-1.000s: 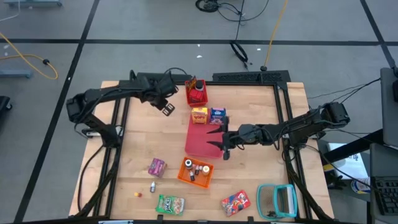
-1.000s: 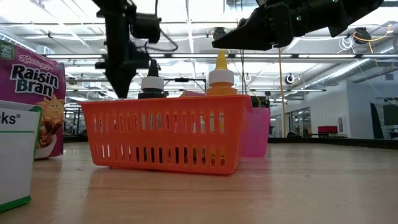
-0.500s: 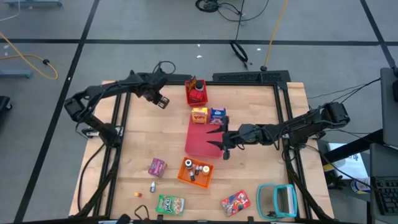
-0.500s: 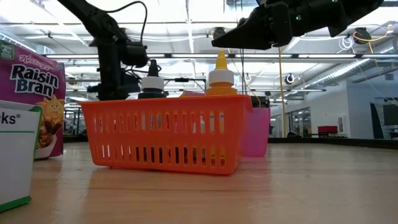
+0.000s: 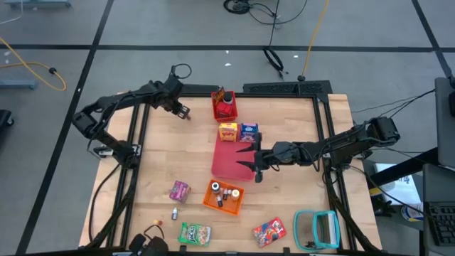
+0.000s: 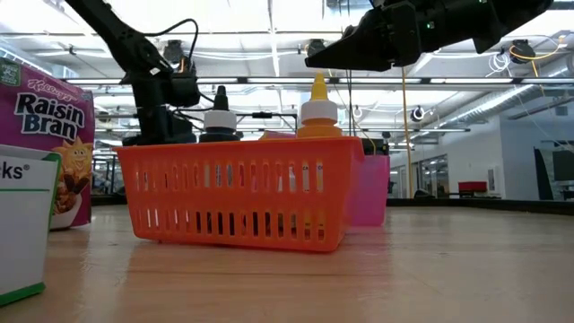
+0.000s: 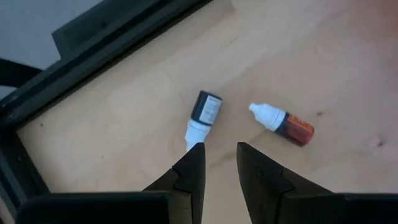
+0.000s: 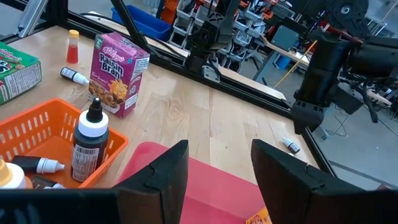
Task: Pick & Place Kitchen Items
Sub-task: Put the small brown food coloring bottle into the orange bin
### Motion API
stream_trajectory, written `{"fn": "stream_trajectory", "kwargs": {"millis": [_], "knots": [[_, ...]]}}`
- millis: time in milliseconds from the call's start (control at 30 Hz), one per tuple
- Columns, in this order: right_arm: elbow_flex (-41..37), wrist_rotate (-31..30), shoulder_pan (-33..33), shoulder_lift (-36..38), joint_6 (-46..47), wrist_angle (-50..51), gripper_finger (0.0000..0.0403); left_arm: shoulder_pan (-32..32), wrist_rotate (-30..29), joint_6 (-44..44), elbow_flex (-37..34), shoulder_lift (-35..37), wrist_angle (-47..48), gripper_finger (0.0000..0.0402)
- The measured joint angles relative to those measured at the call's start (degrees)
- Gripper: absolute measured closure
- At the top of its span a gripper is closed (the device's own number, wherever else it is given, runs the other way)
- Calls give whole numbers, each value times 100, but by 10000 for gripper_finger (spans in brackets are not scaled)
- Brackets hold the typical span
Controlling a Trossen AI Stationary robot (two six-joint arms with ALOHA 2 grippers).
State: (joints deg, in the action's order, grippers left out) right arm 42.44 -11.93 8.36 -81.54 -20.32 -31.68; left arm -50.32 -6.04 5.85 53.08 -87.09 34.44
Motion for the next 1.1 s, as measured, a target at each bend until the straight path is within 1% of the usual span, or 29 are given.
{"fn": "stream_trajectory", "kwargs": {"millis": [300,433,700,867,933,1100], "knots": [[0,1,0,-2,0,-24,234,-250,27,-116,-230,0,-500,309],[0,0,0,-1,9,-24,234,-357,323,-214,-441,0,-766,309],[0,0,0,-1,11,-63,234,-367,305,-468,-744,-6,-1274,309],[-1,1,-1,-1,11,-68,234,-365,341,-474,-761,-427,-1491,309],[-2,-1,-2,-2,11,-68,234,-344,365,-655,-761,-645,-1630,309],[-2,-1,-2,-2,11,-63,234,-242,326,-621,-744,-864,-2099,309]]}}
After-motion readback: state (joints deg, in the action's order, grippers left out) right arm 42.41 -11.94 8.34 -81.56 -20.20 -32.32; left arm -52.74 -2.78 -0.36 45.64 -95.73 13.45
